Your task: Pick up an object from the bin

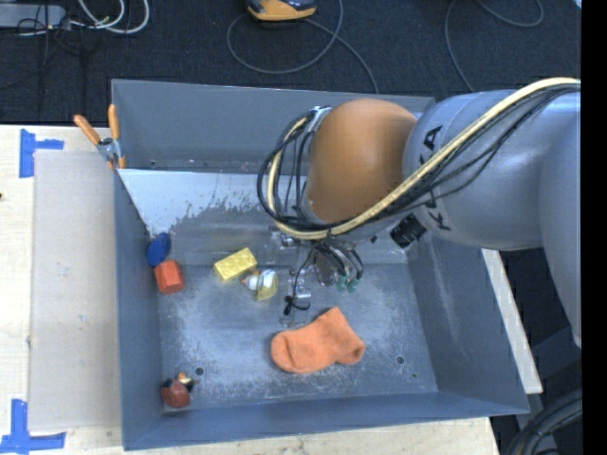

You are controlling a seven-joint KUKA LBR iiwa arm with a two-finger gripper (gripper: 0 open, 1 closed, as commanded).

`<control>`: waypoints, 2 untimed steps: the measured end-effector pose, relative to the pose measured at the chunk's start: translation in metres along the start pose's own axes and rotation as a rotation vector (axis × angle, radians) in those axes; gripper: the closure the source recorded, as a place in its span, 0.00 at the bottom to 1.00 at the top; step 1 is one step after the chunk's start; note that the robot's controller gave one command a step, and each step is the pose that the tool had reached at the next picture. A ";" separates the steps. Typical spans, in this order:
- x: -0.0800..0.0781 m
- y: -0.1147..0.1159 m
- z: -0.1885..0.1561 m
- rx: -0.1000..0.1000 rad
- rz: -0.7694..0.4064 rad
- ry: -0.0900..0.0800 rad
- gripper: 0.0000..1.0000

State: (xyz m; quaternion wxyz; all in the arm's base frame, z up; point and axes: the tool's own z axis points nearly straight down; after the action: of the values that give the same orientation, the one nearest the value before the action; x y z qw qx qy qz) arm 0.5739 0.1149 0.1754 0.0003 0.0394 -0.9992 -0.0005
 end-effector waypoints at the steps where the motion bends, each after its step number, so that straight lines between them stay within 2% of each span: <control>1: -0.014 0.009 0.034 0.001 -0.220 0.002 0.00; 2: 0.021 -0.018 0.064 -0.001 -0.187 0.000 0.00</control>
Offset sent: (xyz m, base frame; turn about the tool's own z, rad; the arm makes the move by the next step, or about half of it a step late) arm -0.0330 -0.0335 -0.0746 -0.1651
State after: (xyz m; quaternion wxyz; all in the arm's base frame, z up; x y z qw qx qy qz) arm 0.5538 0.0958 0.1113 0.0002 0.1325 -0.9912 -0.0012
